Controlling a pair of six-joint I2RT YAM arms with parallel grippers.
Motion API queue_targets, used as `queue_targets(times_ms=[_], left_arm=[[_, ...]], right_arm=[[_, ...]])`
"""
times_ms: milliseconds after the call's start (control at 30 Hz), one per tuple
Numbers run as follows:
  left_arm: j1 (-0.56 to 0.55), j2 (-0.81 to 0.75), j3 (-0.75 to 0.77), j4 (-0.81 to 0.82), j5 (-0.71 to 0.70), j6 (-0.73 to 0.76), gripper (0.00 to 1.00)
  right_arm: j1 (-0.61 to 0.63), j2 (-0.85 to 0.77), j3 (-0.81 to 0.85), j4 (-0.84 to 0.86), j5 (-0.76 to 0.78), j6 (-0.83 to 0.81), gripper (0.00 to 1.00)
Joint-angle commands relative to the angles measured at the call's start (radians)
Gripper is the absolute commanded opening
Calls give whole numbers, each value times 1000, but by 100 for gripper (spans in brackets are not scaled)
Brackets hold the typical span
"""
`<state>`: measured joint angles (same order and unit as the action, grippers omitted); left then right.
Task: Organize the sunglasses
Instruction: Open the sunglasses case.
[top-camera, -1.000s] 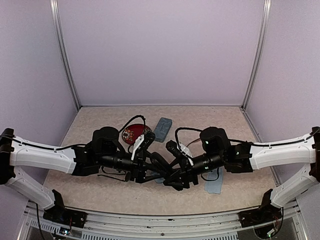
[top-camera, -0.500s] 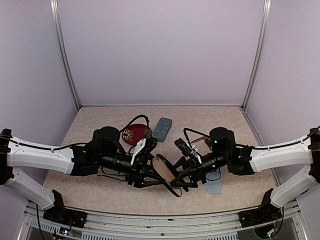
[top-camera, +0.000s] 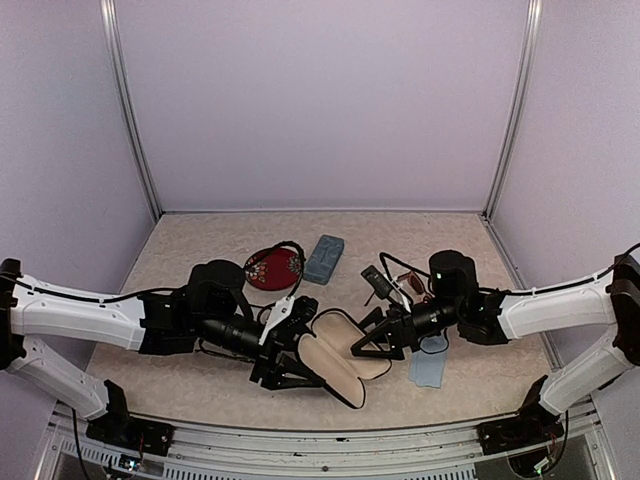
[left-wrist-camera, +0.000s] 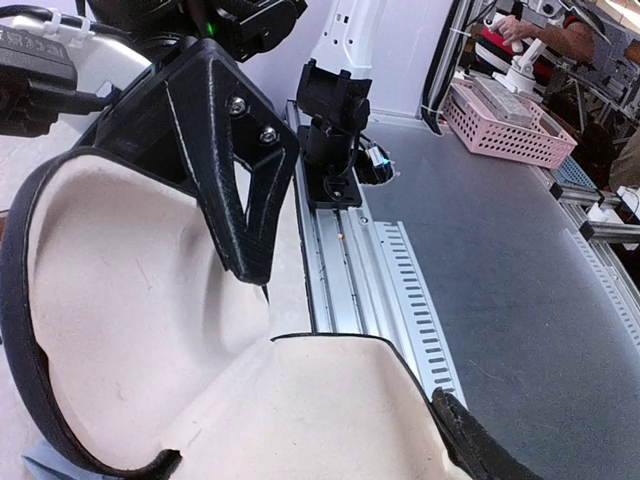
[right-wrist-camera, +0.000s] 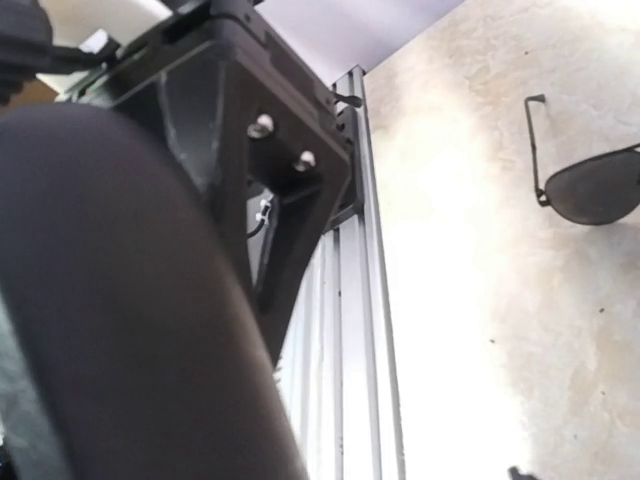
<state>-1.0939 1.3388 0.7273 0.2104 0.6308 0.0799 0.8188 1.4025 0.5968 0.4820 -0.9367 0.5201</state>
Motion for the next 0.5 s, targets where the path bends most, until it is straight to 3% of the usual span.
queue_targets(times_ms=[0,100,200,467], left_arm=[[-2,-32,-21,40,96,-5,0],[48,-9,-20,81,50,-109,0],[86,27,-40,178,34,-222,0],[80,95,-51,329,61,-307,0]], right_arm=[[-33,-4,4,-26,63,11,80],[-30,-63,9,-59,90,-36,83],[14,-134,62,-239,222,-178,84],[57,-170,126,-439,404,-318,57]])
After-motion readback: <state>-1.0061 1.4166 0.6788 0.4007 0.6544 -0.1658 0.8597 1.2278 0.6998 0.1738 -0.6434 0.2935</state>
